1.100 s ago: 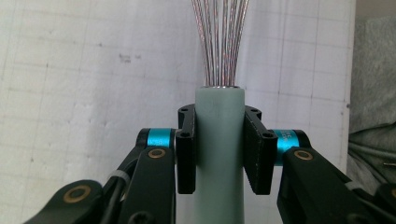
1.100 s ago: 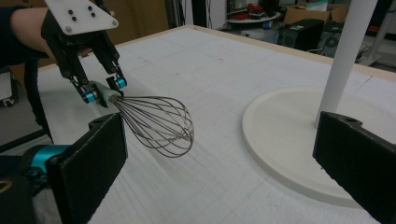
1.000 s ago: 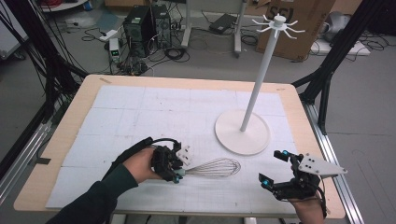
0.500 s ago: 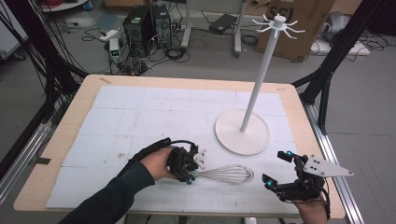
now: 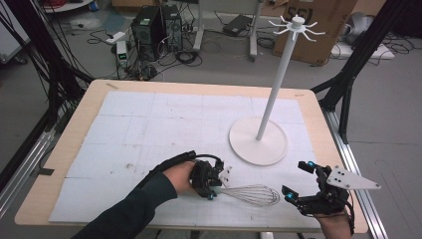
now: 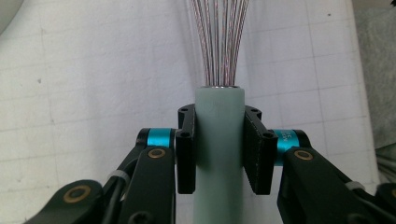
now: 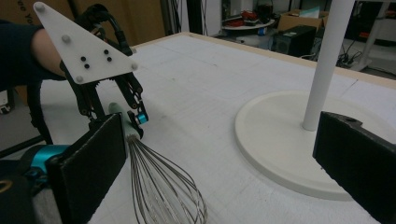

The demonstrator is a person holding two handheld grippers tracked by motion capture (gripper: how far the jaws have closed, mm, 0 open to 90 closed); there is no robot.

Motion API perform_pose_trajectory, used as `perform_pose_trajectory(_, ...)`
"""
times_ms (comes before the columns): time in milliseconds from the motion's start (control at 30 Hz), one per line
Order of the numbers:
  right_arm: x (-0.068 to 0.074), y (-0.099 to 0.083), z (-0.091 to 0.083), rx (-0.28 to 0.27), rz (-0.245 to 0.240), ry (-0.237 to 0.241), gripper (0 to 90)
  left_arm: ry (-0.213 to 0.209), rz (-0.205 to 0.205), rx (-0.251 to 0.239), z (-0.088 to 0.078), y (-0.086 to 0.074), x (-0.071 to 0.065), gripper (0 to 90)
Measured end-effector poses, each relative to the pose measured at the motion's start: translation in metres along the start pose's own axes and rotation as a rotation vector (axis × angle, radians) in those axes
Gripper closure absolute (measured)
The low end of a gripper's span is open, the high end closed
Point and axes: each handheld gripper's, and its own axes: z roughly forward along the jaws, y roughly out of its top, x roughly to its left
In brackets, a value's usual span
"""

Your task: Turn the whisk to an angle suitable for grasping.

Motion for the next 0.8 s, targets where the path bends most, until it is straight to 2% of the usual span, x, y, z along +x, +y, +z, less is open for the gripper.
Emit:
perform_pose_trajectory(467, -0.001, -0.001, 0.0, -0.001, -0.002, -0.001, 2.1, -0.011, 0.073, 0.013, 0.01, 0.008, 0.0, 69.4)
perform_pose_trajectory(800, -0.001, -0.001, -0.001, 0.0, 0.001, -0.001, 2.1, -0.018, 0.119, 0.001, 0.014, 0.01, 0.001, 69.3)
